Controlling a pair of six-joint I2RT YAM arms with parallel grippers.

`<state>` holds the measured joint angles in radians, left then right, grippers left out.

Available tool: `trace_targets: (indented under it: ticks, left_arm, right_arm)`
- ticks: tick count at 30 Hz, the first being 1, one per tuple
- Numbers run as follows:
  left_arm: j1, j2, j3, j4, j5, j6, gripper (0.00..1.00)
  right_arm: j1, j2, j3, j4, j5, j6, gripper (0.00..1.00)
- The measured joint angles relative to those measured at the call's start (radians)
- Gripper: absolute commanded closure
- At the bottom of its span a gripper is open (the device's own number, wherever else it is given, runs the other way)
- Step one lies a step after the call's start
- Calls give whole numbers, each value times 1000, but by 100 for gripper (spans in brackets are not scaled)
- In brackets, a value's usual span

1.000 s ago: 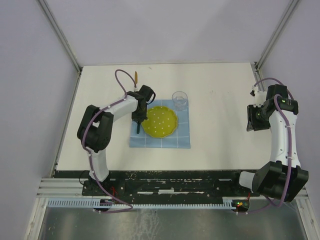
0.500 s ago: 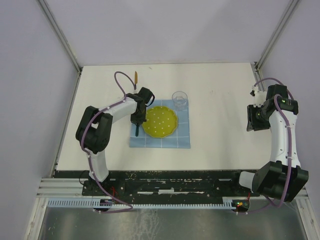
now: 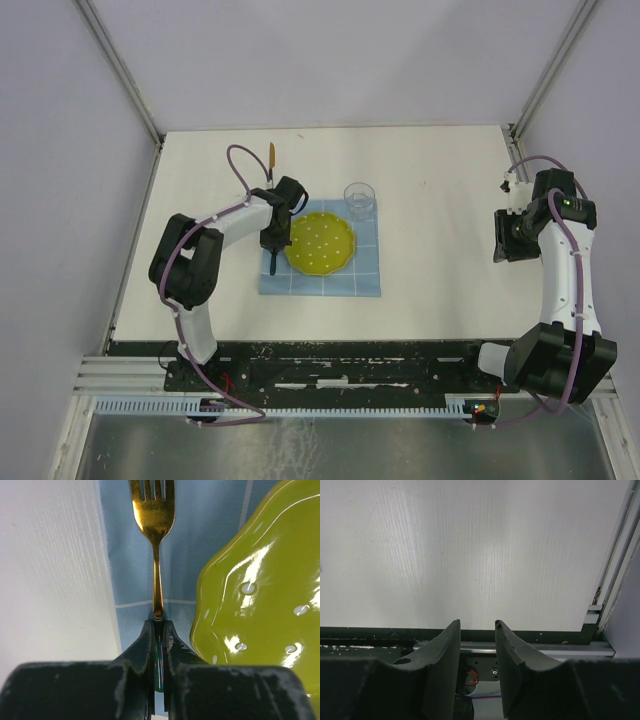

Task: Set the dinner table for one person
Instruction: Place the fork on the napkin.

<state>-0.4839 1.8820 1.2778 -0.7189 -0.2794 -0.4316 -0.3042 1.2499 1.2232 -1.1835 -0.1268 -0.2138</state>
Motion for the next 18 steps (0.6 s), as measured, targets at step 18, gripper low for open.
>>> trace_targets:
  ticks: [18]
  left_arm:
    - [0, 0, 0, -6, 23, 0, 68]
  right_arm:
    - [0, -2, 0, 0, 0, -1, 58]
